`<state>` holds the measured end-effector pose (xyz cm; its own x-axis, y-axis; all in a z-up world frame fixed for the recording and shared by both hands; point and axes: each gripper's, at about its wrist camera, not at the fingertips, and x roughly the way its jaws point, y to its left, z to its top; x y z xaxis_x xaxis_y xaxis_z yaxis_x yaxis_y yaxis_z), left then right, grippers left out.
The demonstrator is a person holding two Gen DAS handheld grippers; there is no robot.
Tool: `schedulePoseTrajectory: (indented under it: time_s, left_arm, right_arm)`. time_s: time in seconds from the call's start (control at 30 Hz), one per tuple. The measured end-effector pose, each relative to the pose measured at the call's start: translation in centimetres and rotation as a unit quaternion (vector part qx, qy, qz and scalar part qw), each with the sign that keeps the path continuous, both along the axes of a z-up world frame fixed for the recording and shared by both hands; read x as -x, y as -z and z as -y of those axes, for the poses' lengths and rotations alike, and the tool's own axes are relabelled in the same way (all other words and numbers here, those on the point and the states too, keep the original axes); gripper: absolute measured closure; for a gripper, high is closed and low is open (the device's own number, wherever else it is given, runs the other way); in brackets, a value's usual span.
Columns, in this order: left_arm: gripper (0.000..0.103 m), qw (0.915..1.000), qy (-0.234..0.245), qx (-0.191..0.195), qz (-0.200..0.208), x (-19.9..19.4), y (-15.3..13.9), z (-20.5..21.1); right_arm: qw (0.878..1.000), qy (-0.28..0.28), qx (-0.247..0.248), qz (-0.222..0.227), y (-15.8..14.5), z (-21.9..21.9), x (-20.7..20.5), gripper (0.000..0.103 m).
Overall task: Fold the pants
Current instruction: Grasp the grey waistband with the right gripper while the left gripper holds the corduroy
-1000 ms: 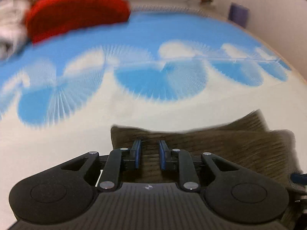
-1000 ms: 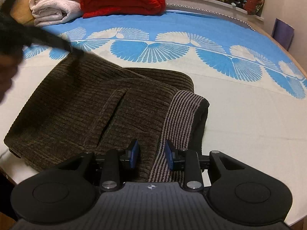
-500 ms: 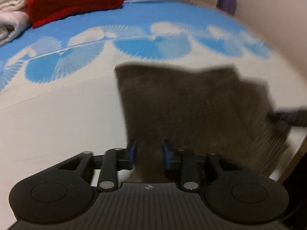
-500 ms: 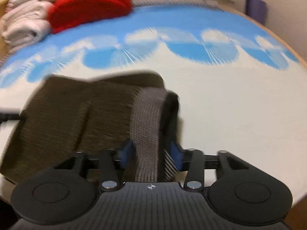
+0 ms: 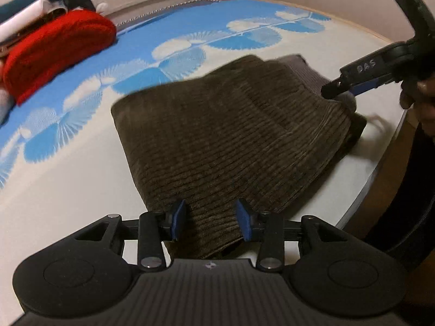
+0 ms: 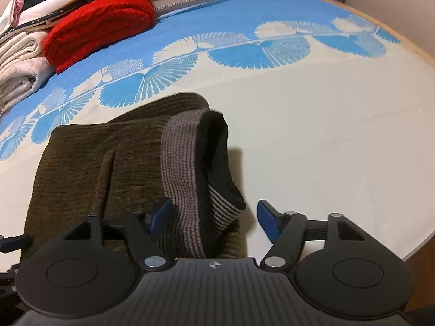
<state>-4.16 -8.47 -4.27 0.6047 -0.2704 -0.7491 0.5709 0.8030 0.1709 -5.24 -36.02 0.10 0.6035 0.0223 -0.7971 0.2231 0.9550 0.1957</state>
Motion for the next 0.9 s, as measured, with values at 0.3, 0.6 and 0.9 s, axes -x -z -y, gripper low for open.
schedulePoseTrajectory:
  time_s: [0.3, 0.6, 0.9]
  left_arm:
    - [0.026, 0.9916, -0.06, 0.11, -0.03, -5.0, -6.2, -3.9]
    - [0.013, 0.9641, -0.123, 0.181, -0.15, -13.8, -3.7, -5.9]
    - [0.013, 0.9263, -0.17, 0.207, -0.265, -17.5, 2.0, -5.8]
  right_arm:
    - [0.996, 0.032, -0.079, -0.023, 1.1, 2.8, -2.2, 0.022]
    - [0.986, -0.077, -0.129, -0.076, 2.6, 5.0, -7.8, 0.014]
    - [0.963, -0.158, -0.187, -0.11, 4.5, 5.5, -11.0, 0.011]
